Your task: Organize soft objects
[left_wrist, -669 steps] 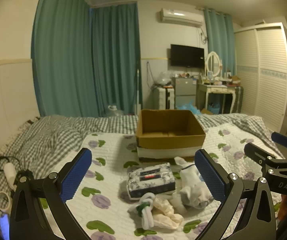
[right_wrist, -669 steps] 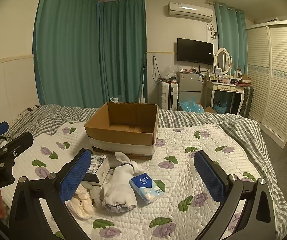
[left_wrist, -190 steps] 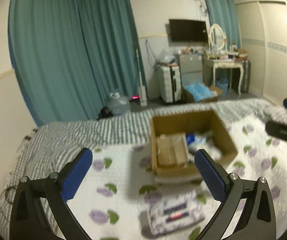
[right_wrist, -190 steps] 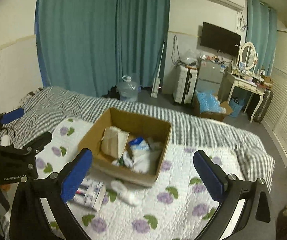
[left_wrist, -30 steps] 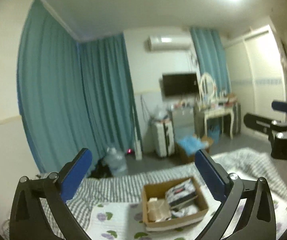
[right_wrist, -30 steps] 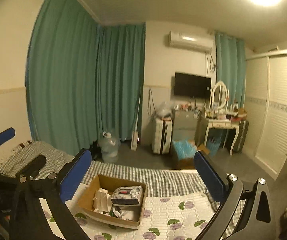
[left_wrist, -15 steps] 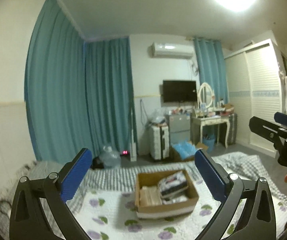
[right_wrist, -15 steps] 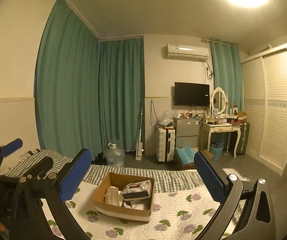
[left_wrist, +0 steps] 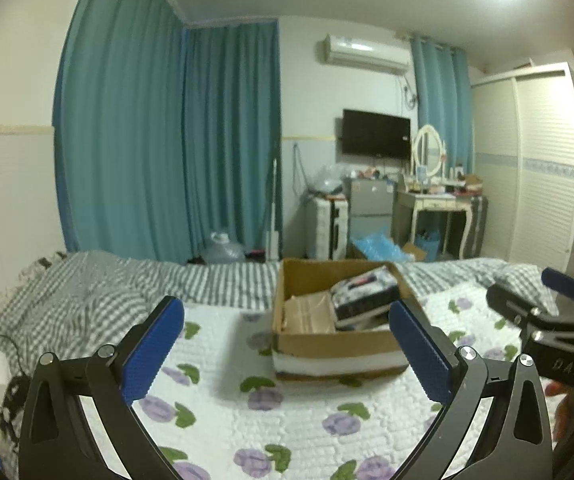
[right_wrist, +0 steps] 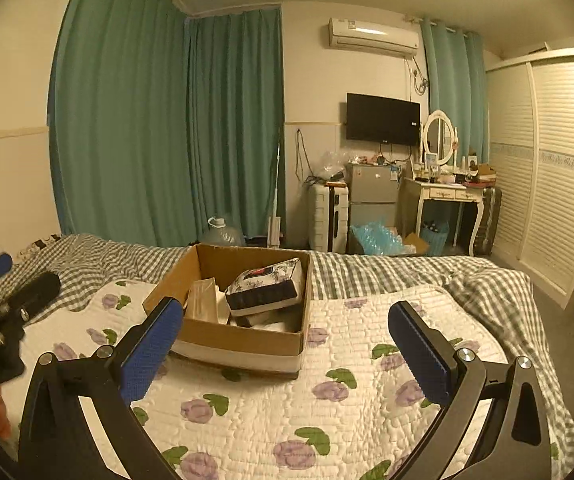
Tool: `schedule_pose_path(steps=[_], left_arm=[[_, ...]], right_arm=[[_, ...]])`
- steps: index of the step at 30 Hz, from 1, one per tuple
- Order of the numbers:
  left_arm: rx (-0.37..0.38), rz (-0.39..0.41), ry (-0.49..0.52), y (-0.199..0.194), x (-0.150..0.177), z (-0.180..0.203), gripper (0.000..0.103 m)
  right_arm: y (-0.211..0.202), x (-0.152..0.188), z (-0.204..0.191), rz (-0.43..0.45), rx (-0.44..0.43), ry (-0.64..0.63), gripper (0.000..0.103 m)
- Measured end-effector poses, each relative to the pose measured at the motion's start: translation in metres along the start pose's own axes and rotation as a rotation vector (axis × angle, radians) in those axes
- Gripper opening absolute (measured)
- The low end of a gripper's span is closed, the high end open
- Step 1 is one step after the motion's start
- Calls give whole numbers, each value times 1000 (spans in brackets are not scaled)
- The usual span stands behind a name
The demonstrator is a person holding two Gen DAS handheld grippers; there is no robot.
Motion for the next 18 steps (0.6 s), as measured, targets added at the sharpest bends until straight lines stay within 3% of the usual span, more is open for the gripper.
schedule_pose_path(steps=[18], left_arm=[[-25, -42, 10, 3, 17, -6, 103]], right_arm=[[-2, -1, -7, -10, 15, -17, 103]])
Point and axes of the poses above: each gripper's, at about its wrist camera, not at the fingertips, and y roughly the way its jaws point, z to its right, x to its underside, the point moved 9 cm from there along y, roughly the way its jaws point, and after that the axes turned 2 degrees about x, right-handed, at the moved point
